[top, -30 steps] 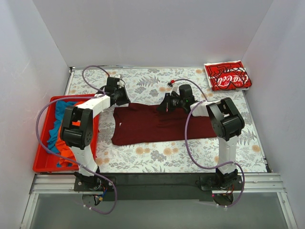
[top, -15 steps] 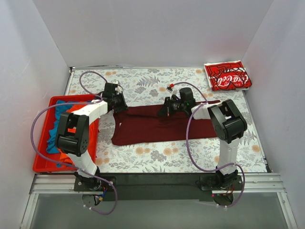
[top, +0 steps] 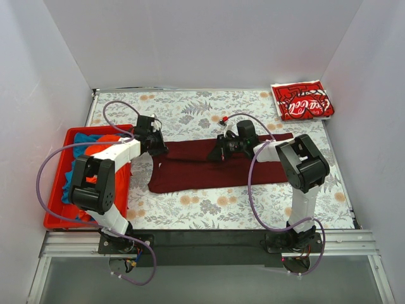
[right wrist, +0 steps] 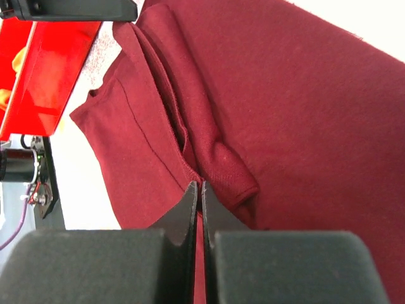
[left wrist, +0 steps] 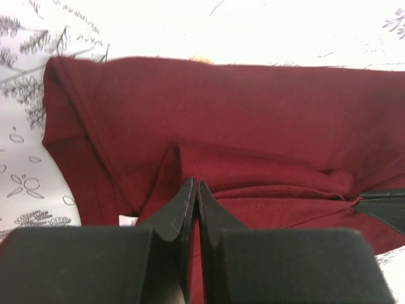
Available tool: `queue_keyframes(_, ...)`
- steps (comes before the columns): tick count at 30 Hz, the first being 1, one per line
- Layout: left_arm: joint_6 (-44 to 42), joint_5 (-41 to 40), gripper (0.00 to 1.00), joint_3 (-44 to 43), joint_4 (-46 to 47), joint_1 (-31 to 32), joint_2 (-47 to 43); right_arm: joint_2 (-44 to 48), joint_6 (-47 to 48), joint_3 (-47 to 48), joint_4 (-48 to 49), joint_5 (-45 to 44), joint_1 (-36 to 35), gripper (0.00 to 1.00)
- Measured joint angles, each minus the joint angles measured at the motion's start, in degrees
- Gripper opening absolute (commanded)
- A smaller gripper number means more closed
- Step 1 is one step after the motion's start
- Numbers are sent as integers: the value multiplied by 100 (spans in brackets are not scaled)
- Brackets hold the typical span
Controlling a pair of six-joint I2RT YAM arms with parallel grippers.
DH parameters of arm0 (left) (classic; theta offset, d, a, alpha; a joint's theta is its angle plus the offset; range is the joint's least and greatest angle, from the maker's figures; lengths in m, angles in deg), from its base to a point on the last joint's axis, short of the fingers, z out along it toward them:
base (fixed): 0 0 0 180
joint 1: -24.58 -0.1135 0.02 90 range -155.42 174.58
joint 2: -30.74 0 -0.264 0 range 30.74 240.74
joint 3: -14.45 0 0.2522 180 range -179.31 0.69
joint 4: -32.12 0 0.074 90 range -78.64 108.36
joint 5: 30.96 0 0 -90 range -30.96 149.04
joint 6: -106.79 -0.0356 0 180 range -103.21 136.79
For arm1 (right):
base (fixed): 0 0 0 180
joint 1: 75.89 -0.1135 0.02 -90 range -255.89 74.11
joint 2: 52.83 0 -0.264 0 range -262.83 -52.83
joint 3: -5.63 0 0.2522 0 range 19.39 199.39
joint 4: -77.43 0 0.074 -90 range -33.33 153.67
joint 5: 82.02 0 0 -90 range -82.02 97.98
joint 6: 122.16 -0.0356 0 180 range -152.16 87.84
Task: Fold and stack the t-shirts
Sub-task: Fold the tshirt
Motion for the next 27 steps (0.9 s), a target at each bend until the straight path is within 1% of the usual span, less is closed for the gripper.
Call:
queue_keyframes(2, 46, -7, 0, 48, -35, 0, 0, 0, 7, -42, -2, 17, -22, 6)
queue_keyframes(3, 74, -9, 2, 74, -66, 0, 0, 0, 9, -70, -11, 26, -31, 10)
queue_keyframes(4, 105, -9, 6, 107, -94, 0, 0, 0, 11, -94, -31, 42, -48, 13)
queue_keyframes(5, 138, -7, 8, 149, -105, 0, -4, 0, 20, -122, -42, 55, -55, 20)
queue_keyframes(6, 173, -7, 10, 181, -129, 0, -13, 11, 15, -151, -50, 72, -59, 23)
queue_keyframes(7, 203, -7, 14, 225, -153, 0, -31, 24, 33, -168, -87, 94, -63, 26)
queue_keyframes(8, 227, -7, 17, 271, -184, 0, -68, 68, 35, -195, -149, 107, -72, 28)
queue_keyframes(9, 256, -7, 20, 319, -227, 0, -133, 138, 42, -219, -229, 118, -83, 32)
queue_keyframes(11, 293, -7, 28, 409, -302, 0, -321, 319, 85, -243, -402, 138, -92, 35)
queue_keyframes(13, 330, -26, 32, 463, -398, 0, -601, 590, 195, -245, -601, 153, -96, 38)
queue_keyframes(14, 350, -39, 37, 490, -428, 0, -778, 708, 258, -247, -695, 164, -96, 38)
queue_keyframes(17, 442, -61, 39, 584, -474, 0, -1266, 1134, 472, -258, -1051, 151, -98, 38)
queue_keyframes(20, 684, -57, 40, 828, -551, 2, -1725, 1488, 686, -339, -1478, -149, -94, 39)
queue_keyframes(24, 1104, -114, 40, 1193, -750, 85, -2020, 1971, 925, -647, -2188, -1036, 15, 41)
queue_keyframes(27, 1384, -208, 37, 1456, -876, 212, -2081, 2417, 986, -1025, -2660, -1784, 332, 44)
